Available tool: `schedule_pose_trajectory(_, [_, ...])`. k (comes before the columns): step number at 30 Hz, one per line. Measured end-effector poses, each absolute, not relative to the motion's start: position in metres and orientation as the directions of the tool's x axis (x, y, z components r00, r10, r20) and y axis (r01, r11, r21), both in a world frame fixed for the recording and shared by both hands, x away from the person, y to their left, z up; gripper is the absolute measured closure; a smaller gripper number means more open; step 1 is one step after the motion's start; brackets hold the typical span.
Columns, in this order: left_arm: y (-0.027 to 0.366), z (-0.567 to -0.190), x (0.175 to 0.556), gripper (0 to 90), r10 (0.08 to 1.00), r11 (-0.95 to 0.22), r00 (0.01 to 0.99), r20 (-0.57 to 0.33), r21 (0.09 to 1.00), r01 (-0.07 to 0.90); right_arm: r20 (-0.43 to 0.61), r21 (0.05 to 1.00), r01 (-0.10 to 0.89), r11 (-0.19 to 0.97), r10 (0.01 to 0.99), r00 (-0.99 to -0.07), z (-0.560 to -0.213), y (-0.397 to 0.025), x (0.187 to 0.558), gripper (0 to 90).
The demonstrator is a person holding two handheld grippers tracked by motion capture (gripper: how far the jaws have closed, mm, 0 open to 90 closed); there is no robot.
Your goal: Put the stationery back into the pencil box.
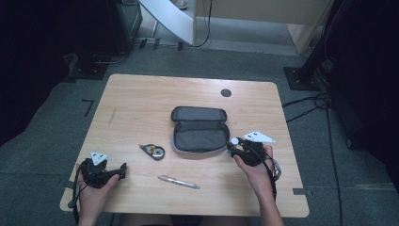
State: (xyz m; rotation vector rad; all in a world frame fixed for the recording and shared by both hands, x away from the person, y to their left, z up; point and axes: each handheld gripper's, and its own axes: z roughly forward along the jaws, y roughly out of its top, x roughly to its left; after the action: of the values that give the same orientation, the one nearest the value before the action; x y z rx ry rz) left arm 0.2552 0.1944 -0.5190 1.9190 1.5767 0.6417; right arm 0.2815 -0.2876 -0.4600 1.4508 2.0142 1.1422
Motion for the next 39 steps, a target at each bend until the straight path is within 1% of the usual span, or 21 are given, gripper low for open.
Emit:
schedule_pose_trajectory(1, [0.194, -0.519, 0.255, 2.1, 0.982, -0.144, 0.190, 0.009, 0.691, 0.709, 0.135, 0.797, 0.591, 0.122, 0.918, -0.372, -0.461, -0.287, 0.283, 57.1])
schedule_pose_trajectory(2, [0.194, -0.519, 0.255, 2.1, 0.982, -0.144, 0.190, 0.009, 0.690, 0.709, 0.125, 0.787, 0.602, 0.133, 0.921, -0.368, -0.463, -0.284, 0.285, 62.0])
schedule_pose_trajectory(6, [0.194, -0.519, 0.255, 2.1, 0.982, -0.144, 0.190, 0.009, 0.690, 0.709, 0.100, 0.784, 0.602, 0.149, 0.928, -0.359, -0.464, -0.282, 0.285, 65.1])
schedule_pose_trajectory(9, [0.194, -0.519, 0.255, 2.1, 0.982, -0.144, 0.190, 0.009, 0.690, 0.709, 0.118, 0.774, 0.619, 0.135, 0.929, -0.350, -0.460, -0.283, 0.284, 65.3])
schedule_pose_trajectory(16, [0.194, -0.519, 0.255, 2.2, 0.982, -0.144, 0.190, 0.009, 0.690, 0.709, 0.124, 0.776, 0.617, 0.128, 0.929, -0.349, -0.447, -0.285, 0.278, 65.4])
schedule_pose_trajectory(25, [0.194, -0.519, 0.255, 2.1, 0.982, -0.145, 0.191, 0.010, 0.690, 0.710, 0.128, 0.796, 0.593, 0.120, 0.925, -0.358, -0.423, -0.286, 0.273, 65.4])
schedule_pose_trajectory(32, [0.194, -0.519, 0.255, 2.2, 0.982, -0.145, 0.191, 0.010, 0.690, 0.709, 0.124, 0.810, 0.573, 0.123, 0.920, -0.373, -0.410, -0.281, 0.280, 65.4])
schedule_pose_trajectory(39, [0.194, -0.519, 0.255, 2.1, 0.982, -0.143, 0.190, 0.009, 0.690, 0.709, 0.126, 0.812, 0.569, 0.128, 0.915, -0.384, -0.406, -0.271, 0.290, 65.4])
